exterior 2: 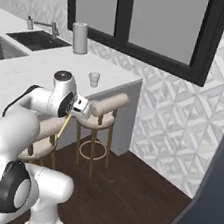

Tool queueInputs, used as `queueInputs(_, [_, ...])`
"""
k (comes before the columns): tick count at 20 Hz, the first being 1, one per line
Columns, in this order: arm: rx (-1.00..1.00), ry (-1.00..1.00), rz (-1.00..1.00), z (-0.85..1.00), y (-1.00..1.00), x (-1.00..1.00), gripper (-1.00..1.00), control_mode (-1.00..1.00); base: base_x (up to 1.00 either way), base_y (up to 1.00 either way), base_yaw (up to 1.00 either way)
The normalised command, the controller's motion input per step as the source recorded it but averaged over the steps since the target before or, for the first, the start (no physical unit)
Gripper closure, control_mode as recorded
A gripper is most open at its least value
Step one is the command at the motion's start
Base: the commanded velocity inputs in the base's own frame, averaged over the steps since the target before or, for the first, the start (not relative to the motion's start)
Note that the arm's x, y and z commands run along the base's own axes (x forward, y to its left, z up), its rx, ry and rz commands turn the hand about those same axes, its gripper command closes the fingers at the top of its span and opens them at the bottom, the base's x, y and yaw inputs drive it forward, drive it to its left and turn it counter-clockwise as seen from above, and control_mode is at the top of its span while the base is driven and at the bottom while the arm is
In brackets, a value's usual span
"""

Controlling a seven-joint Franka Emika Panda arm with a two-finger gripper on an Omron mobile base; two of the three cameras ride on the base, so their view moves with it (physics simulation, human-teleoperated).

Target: Take a straw from the drawer in front and place it inside the glass cup on the dining counter.

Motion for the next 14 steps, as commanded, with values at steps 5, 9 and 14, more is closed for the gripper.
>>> queueInputs(5, [0.0, 0.0, 0.0, 0.0, 0.0, 0.0, 1.0, 1.0, 0.97, -0.79, 0.43])
queueInputs(9, [0.0, 0.0, 0.0, 0.0, 0.0, 0.0, 1.0, 1.0, 0.93, -0.76, 0.43])
queueInputs(14, [0.0, 0.0, 0.0, 0.0, 0.0, 0.0, 1.0, 1.0, 0.69, -0.81, 0.49])
